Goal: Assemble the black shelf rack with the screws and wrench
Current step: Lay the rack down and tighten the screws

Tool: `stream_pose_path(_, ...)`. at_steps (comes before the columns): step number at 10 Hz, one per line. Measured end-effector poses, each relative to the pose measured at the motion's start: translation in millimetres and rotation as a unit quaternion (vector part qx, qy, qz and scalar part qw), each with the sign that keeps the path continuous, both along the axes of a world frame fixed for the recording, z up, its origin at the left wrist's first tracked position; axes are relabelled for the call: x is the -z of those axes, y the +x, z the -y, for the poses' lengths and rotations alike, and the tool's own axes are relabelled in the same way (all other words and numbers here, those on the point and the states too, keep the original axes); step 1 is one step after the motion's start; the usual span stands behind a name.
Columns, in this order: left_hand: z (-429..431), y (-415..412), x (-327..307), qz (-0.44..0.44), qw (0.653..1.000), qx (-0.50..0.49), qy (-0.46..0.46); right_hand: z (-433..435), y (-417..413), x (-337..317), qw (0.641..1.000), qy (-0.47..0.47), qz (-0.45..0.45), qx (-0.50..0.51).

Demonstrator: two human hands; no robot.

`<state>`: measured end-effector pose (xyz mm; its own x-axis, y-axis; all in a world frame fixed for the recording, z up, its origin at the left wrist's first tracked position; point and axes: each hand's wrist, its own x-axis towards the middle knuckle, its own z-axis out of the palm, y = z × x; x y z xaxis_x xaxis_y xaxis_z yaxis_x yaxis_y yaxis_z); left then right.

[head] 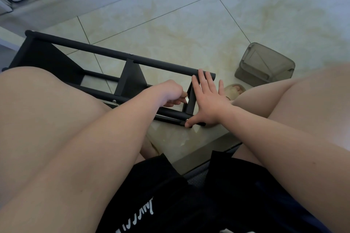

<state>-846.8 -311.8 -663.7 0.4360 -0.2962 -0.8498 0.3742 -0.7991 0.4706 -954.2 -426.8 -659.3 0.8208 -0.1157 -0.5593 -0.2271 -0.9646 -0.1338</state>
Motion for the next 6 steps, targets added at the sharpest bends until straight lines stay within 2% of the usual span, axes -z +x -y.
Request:
stream_pose_path(2, -2, 4, -1, -0.021, 1.0, 0.013, 0.006, 0, 0, 2, 1.0, 0.001, 0.001, 0.002)
stream_pose_path(6, -14, 10, 5, 0.034, 0.992, 0.125, -0.004, 0, -1, 0, 1.0, -0.004, -0.004, 0.0)
